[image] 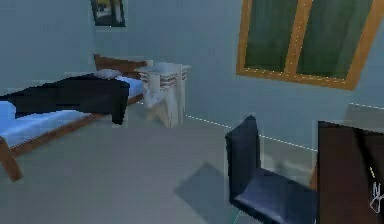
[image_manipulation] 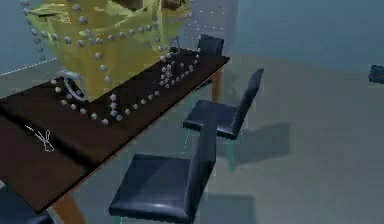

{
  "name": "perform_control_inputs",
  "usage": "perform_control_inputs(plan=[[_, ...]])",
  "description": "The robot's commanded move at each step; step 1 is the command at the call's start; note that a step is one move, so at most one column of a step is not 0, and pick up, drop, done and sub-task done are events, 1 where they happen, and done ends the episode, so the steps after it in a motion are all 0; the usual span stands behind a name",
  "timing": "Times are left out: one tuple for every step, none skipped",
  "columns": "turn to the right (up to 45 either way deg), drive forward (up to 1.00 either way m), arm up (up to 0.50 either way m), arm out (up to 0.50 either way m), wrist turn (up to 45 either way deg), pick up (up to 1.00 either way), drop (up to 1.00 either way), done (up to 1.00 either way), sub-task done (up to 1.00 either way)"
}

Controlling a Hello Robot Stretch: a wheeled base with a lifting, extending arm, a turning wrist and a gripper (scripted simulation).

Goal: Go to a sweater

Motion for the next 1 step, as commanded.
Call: perform_control_inputs(plan=[[-45.0, 0.0, 0.0, 0.0, 0.0, 0.0, 0.0, 0.0, 0.0]])
